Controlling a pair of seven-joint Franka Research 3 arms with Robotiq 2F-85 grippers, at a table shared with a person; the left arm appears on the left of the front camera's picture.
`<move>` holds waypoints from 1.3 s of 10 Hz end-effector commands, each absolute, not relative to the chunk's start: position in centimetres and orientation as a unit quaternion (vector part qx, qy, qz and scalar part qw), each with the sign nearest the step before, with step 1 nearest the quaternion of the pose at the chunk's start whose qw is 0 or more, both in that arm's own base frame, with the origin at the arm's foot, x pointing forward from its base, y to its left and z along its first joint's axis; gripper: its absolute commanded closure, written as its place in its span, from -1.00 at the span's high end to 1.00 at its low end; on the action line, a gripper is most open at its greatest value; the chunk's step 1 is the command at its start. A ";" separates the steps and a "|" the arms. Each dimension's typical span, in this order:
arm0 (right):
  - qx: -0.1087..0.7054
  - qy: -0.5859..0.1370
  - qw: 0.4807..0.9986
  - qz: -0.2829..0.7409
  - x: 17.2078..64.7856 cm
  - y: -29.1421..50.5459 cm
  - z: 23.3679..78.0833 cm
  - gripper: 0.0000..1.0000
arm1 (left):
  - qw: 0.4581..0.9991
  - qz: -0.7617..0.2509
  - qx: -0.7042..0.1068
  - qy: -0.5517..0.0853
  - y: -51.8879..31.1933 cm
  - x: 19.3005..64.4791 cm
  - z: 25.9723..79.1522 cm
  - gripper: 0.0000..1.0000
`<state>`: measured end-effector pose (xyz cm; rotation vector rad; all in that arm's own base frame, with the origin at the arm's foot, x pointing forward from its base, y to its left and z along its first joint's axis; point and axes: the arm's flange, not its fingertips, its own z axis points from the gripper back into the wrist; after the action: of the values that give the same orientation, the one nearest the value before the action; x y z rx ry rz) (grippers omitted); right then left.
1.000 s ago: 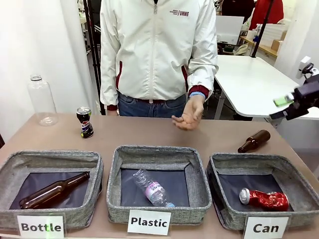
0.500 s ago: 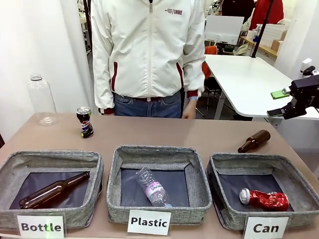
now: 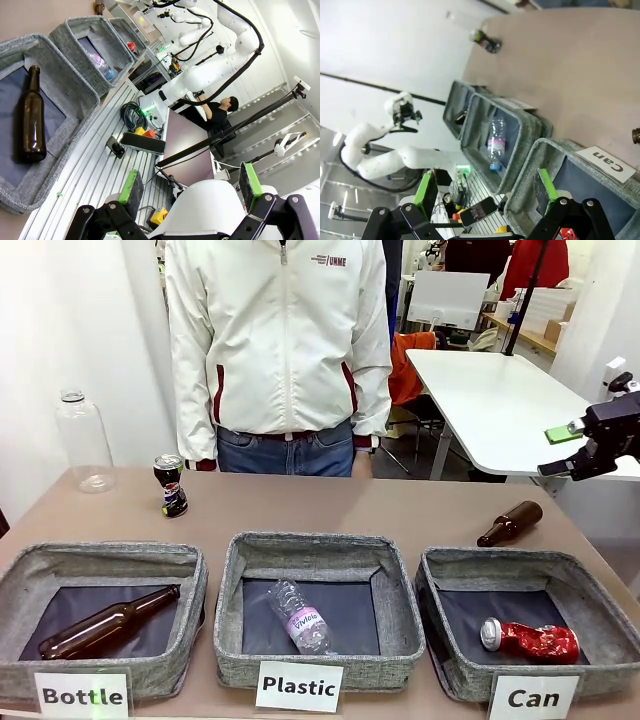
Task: Sort the can waste into the basket.
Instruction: Pick up the can waste from the table and place it in the right Fabric basket.
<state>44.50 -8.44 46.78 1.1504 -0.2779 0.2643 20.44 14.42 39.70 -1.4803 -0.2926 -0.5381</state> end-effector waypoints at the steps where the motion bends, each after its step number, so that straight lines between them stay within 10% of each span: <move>1: 0.540 -0.132 0.820 0.136 44.3 -8.6 47.1 1.00 | 0.693 -0.252 -0.663 -0.133 14.6 20.2 39.8 1.00; 8: 0.540 -0.132 0.820 0.136 44.3 -8.6 47.1 1.00 | 0.688 -0.281 -0.657 -0.128 13.4 21.6 40.8 1.00; 13: 0.540 -0.132 0.820 0.136 44.3 -8.6 47.1 1.00 | 0.687 -0.436 -0.575 -0.088 5.5 35.7 40.6 1.00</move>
<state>44.51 -8.35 46.78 1.1505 -0.2760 0.2663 32.92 5.00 41.65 -1.3059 -0.1619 -0.9104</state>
